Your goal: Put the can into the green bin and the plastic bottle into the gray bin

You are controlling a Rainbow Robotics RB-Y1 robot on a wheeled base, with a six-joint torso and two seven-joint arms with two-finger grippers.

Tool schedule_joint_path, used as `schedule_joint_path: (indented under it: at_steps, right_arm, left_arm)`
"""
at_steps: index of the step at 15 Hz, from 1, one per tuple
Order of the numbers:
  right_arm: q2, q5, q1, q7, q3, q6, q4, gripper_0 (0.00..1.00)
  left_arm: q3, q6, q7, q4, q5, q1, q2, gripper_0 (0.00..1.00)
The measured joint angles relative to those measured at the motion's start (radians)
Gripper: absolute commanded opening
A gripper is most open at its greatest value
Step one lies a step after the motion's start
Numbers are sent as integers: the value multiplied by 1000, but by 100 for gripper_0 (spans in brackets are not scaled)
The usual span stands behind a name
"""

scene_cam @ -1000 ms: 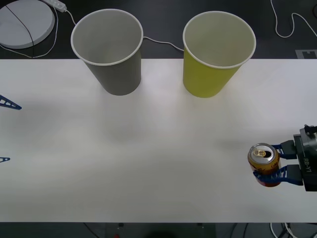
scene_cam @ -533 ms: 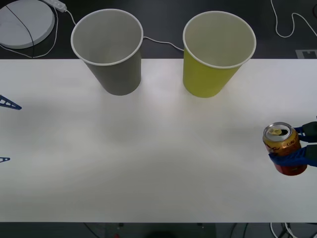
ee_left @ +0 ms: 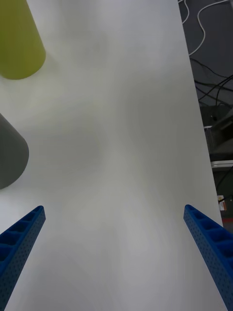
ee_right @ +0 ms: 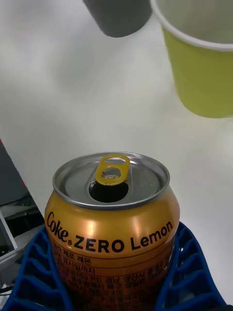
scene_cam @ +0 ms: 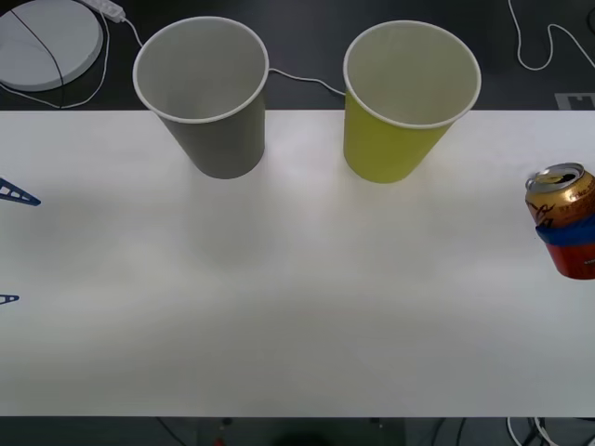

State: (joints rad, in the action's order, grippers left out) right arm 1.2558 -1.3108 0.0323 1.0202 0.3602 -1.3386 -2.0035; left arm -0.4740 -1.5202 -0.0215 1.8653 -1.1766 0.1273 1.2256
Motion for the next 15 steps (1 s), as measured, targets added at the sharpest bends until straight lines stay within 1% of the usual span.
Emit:
schedule_joint_path:
  at_steps: [2,4,5,7,8,10,12,14,15]
  right_arm:
    - [29,-41,-58,126,0,-28,0,0]
    - [47,-98,-139,237,-3,-91,0,0]
    - [51,-127,-192,275,-13,-128,2,0]
    - [57,-158,-301,304,-70,-186,24,0]
    - [65,-166,-398,305,-137,-219,57,0]
    - [68,-184,-584,305,-268,-232,119,0]
    - [63,-203,-785,304,-435,-232,204,0]
    - [44,-227,-939,303,-578,-232,273,0]
    - [22,-255,-1007,300,-634,-232,301,0]
  left_arm:
    - [0,0,0,0,0,0,0,100]
    - [0,0,0,0,0,0,0,100]
    - [0,0,0,0,0,0,0,100]
    - [0,0,0,0,0,0,0,100]
    - [0,0,0,0,0,0,0,100]
    - [0,0,0,0,0,0,0,100]
    - [0,0,0,0,0,0,0,100]
    - [0,0,0,0,0,0,0,100]
    - [0,0,0,0,0,0,0,100]
